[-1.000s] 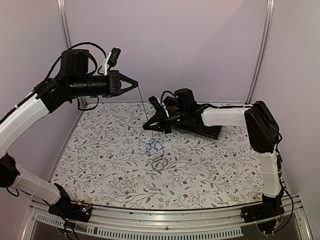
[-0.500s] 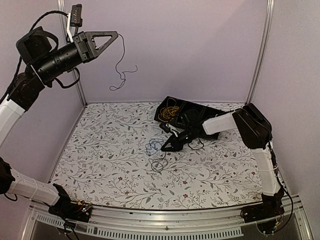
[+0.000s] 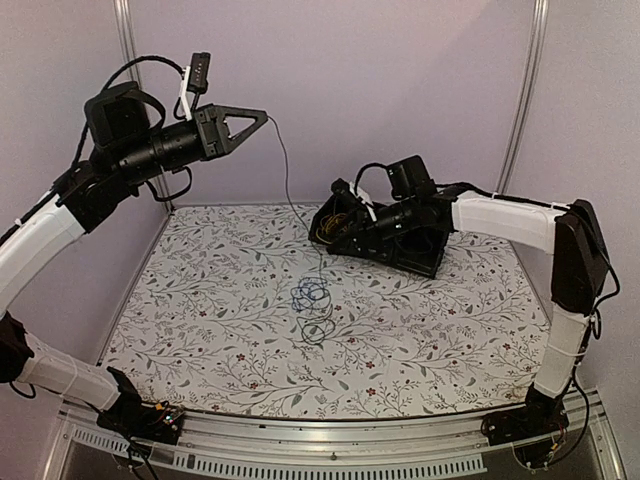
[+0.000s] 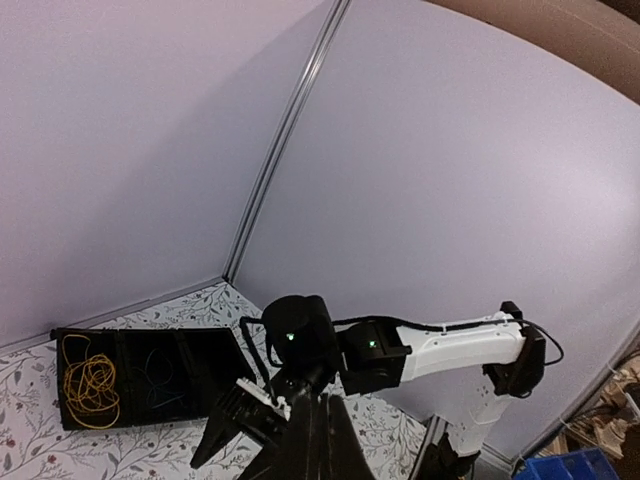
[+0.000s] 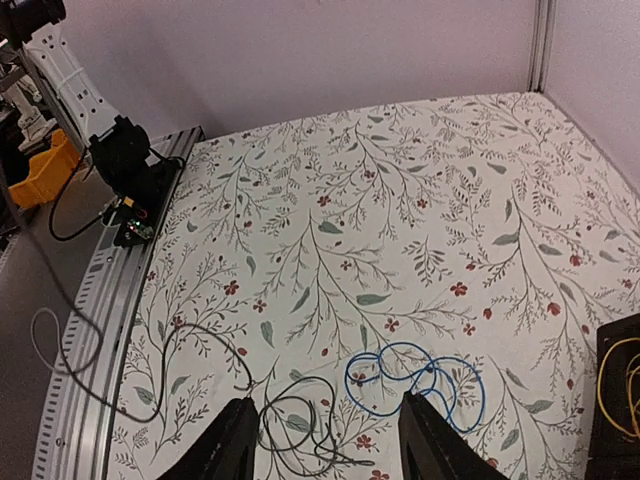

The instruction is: Untangle the cables

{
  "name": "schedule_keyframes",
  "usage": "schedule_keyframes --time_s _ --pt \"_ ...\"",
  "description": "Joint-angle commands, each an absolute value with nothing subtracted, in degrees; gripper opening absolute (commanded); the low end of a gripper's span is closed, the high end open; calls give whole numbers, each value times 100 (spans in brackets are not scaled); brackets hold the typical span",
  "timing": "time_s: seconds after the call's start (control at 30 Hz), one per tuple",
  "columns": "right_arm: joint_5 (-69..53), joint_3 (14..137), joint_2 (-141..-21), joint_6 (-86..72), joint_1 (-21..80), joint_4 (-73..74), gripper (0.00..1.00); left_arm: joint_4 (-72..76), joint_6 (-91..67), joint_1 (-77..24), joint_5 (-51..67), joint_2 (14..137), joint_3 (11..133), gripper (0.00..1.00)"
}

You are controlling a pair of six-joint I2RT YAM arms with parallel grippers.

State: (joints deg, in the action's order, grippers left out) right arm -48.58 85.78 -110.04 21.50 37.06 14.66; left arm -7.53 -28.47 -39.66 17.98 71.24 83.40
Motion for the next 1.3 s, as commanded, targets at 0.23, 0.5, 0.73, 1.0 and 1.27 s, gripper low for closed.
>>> schedule_keyframes --time_s 0.23,0.5,0.73,1.0,1.27 --pt "-5790 9505 -10545 2257 3692 2262 65 175 -3224 -4157 2405 7630 8057 0" --pt "-5901 9870 -11030 1742 3709 1732 68 237 -3217 -4176 2529 7797 8160 0" --pt "-5399 10360 -11504 1485 3709 1445 68 240 -3201 -4177 2582 7844 8250 0" --pt "-6062 10281 -11640 1628 3994 1665 67 246 -3188 -4175 2535 7799 8262 0" --pt "-6489 9753 -11238 1965 4061 1920 58 320 -3229 -4189 2510 7739 8149 0"
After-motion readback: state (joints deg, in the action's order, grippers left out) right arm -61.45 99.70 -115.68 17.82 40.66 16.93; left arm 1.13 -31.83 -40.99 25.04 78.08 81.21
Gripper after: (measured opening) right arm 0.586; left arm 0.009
